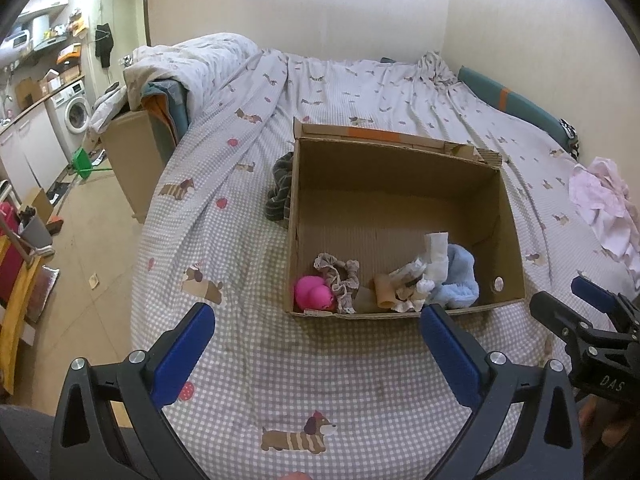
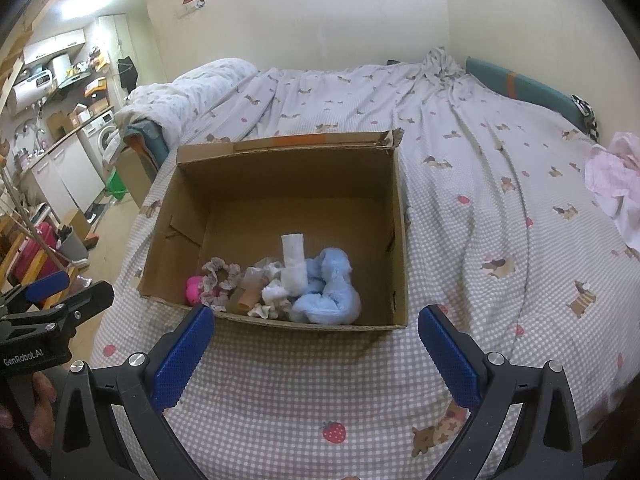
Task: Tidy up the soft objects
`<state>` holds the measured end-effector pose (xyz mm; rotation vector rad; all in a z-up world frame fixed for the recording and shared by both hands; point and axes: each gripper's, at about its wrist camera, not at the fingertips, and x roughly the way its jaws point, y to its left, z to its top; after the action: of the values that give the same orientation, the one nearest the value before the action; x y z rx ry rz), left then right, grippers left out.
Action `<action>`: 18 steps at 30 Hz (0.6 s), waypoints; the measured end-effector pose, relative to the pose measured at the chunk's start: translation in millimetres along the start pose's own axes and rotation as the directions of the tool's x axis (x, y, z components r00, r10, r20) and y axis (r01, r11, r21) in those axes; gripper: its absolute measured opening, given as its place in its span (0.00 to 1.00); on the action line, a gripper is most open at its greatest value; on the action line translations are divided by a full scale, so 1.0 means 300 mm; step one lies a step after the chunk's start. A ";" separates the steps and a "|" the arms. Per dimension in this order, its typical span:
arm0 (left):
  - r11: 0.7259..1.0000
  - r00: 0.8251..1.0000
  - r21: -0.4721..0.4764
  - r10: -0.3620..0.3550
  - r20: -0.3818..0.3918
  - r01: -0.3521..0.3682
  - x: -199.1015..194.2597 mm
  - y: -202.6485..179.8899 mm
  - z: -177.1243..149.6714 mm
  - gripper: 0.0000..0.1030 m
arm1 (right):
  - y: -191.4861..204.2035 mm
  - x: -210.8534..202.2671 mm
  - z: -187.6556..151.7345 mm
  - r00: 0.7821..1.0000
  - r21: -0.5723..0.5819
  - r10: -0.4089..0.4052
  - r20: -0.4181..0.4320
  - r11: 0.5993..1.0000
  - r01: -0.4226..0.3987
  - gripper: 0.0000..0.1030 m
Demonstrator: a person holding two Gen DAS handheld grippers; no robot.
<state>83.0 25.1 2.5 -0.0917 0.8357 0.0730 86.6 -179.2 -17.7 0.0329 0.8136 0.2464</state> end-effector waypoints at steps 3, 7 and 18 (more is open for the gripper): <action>1.000 1.000 -0.001 0.001 0.003 -0.001 0.000 0.004 -0.001 0.99 | -0.001 0.000 0.001 1.000 0.001 0.001 0.000 1.000 -0.001 1.00; 1.000 1.000 -0.002 0.004 0.006 -0.004 -0.003 0.006 -0.001 0.99 | -0.002 0.001 0.003 1.000 0.001 0.001 -0.001 1.000 -0.001 1.00; 1.000 1.000 -0.002 0.006 0.007 -0.006 -0.004 0.010 0.000 0.99 | -0.005 0.002 0.005 1.000 0.002 0.001 0.002 1.000 -0.001 1.00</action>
<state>81.8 28.1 3.0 -0.0912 0.8289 0.0794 88.3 -180.3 -17.3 0.0354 0.8122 0.2469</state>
